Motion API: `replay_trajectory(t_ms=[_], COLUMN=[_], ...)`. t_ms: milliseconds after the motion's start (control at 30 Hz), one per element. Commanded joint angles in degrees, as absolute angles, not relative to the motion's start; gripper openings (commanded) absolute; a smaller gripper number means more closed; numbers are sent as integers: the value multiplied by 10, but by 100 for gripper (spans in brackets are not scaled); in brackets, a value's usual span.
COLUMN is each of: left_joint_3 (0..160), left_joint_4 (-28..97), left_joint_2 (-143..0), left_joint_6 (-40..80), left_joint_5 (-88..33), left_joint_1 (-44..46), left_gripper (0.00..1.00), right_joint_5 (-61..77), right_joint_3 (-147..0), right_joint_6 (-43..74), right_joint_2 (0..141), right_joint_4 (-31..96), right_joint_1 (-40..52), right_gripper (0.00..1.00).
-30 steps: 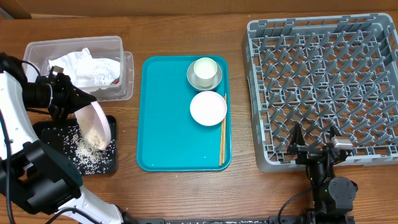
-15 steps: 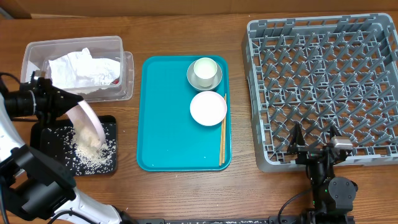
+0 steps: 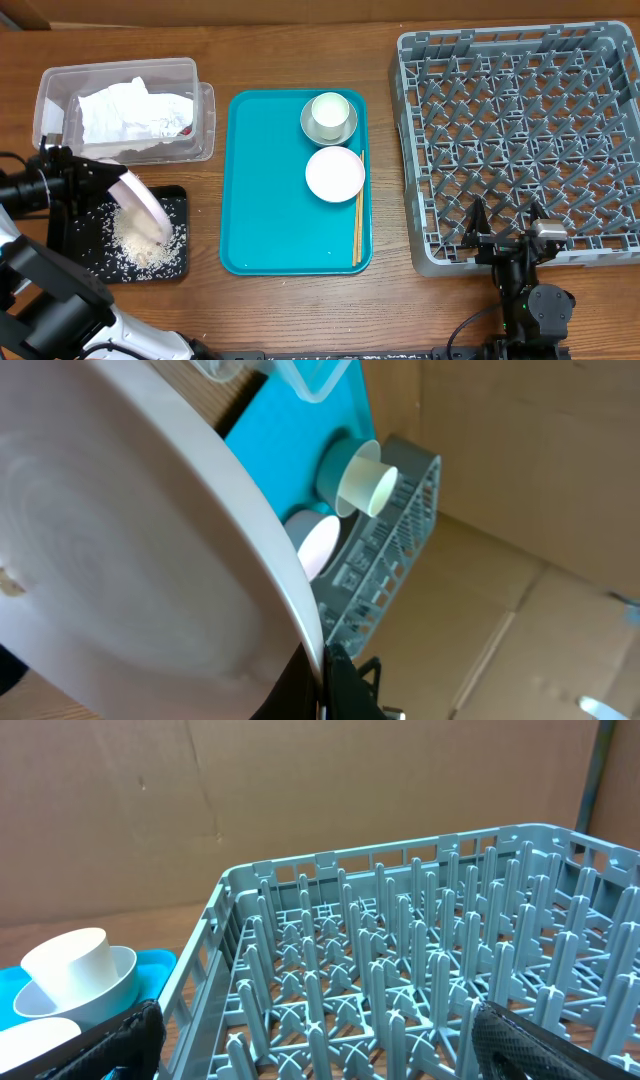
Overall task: Sort waste into correct bins and load items into the dishwasher
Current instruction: 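Hold the plate tilted over the black tray, shaking rice off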
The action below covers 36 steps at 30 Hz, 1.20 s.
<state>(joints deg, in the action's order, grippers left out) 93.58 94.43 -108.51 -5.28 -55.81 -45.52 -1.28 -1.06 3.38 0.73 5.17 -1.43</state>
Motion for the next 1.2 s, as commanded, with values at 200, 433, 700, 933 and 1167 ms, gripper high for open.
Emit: replay_trajectory(t_ms=[200,433,700,933,1167], left_joint_3=[893,892,885,881,878], left_joint_4=[952,969,969,942,969], left_joint_2=[-1061,-1060,-1044,-1035,-1031], left_joint_6=[-131,-146,-138,-139,-148], left_joint_5=[-627,-641,-643,-641,-631], left_joint_1=[-479,-505,-518,-528,-537], left_gripper=[4,4,4,4,4], right_joint_5=[-10,-10,-10,-10,-10], right_joint_3=[-5,-5,-5,-5,-5], right_joint_6=[32,32,32,32,32], right_joint_2=[2,2,2,2,2], right_joint_4=[48,48,48,48,48], right_joint_1=[-16,-16,-16,-16,-16], right_gripper=[100,100,100,100,100])
